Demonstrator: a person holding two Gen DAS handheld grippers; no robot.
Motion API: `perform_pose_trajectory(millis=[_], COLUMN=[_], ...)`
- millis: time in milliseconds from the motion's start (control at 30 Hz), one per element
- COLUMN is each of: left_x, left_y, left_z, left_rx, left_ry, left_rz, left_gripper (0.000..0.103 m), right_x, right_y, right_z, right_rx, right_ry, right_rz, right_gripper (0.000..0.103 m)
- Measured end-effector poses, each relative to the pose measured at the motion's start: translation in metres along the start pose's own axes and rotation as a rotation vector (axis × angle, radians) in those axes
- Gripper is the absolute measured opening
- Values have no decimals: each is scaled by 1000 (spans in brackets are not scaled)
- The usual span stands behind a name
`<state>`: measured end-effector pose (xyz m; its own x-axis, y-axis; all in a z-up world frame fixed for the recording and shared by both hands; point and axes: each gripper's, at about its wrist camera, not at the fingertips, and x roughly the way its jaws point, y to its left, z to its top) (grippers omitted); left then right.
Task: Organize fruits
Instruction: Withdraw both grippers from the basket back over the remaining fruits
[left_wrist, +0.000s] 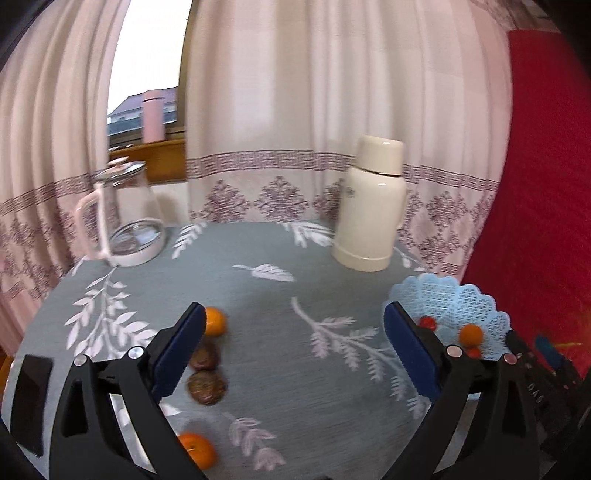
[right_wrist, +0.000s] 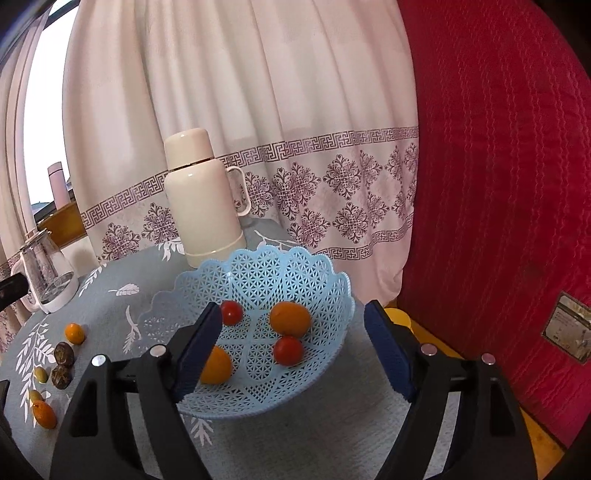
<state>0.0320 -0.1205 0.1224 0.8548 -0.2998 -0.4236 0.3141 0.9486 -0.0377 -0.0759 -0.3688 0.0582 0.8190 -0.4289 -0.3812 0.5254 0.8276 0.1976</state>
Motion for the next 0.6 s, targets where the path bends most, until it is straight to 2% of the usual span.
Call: perform_pose_trajectory(millis=[600], left_x=[-14], left_y=[134], left_z=[-21], left_rx=[-209], left_ry=[52], left_rz=[233], left_gripper=[98], right_x=[-2], right_y=[8], right_z=[0], right_rx=[-39], right_ry=[-5], right_rz=[-20], right_gripper=[79])
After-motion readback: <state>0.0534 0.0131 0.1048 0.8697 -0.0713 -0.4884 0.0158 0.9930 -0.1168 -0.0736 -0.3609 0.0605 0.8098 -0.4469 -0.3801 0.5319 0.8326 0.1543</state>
